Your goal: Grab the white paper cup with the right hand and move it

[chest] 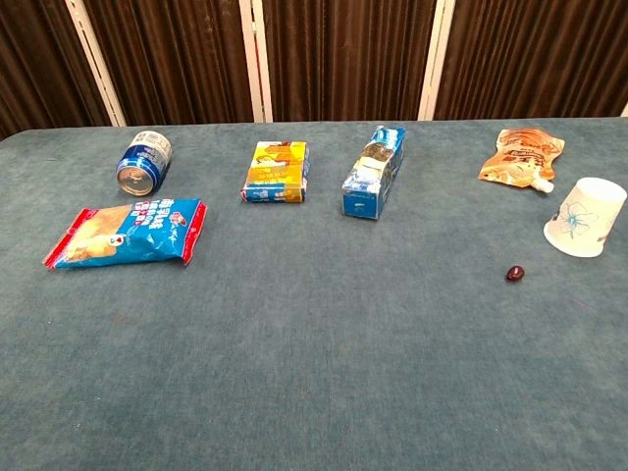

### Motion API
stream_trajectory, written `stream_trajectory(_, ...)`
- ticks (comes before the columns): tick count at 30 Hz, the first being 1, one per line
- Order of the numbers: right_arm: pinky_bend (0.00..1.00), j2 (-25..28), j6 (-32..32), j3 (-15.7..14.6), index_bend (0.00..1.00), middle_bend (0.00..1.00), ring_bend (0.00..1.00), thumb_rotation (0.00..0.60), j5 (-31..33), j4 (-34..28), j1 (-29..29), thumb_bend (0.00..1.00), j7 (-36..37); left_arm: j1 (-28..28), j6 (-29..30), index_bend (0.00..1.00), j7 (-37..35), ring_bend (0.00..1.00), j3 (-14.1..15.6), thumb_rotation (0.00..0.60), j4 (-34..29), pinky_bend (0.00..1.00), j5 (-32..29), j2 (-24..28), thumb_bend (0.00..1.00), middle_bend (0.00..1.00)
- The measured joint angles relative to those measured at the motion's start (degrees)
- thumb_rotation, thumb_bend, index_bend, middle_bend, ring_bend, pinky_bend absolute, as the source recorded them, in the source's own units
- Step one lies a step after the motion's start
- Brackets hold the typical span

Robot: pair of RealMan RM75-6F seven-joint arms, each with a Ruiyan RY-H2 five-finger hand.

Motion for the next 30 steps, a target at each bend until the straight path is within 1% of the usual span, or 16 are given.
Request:
stream_trajectory(12,0.01,-0.19,-0.82,0.10,0.00,0.00,0.00,0.600,0.00,-0.77,0.51,0.32,0.55,0.17,0.10,0.00,-0.08,0.00,0.04,0.600,-0.14,0.00,-0.16,0.08,0.00,0.00)
stream_trajectory(18,0.01,0.08,-5.45,0.87,0.00,0.00,0.00,0.600,2.67,-3.64,2.64,0.32,0.71,-0.05,-0.52,0.00,-0.78,0.00,-0.25,0.600,-0.24,0.00,-0.90,0.21,0.00,0.00)
stream_trajectory(21,0.01,0.01,-9.00,2.17,0.00,0.00,0.00,0.600,5.17,-4.87,4.94,0.32,-0.84,-0.27,-1.29,0.00,-1.04,0.00,-0.41,0.600,-0.35,0.00,-1.64,0.32,0.00,0.00)
stream_trajectory(24,0.06,-0.88,-12.60,4.28,0.00,0.00,0.00,0.600,8.52,-5.46,7.96,0.32,-3.74,-0.31,-1.42,0.00,-1.26,0.00,-0.41,0.600,-0.50,0.00,-1.72,0.46,0.00,0.00)
stream_trajectory(26,0.09,-1.95,-15.00,5.85,0.00,0.00,0.00,0.600,11.09,-5.55,10.18,0.32,-5.81,-0.30,-1.30,0.00,-1.42,0.00,-0.33,0.600,-0.62,0.00,-1.47,0.57,0.00,0.00)
stream_trajectory(30,0.09,-4.65,-19.02,8.93,0.00,0.00,0.00,0.600,16.23,-4.77,14.67,0.32,-9.90,-0.36,-1.36,0.00,-1.61,0.00,-0.04,0.600,-0.90,0.00,-0.95,0.79,0.00,0.00)
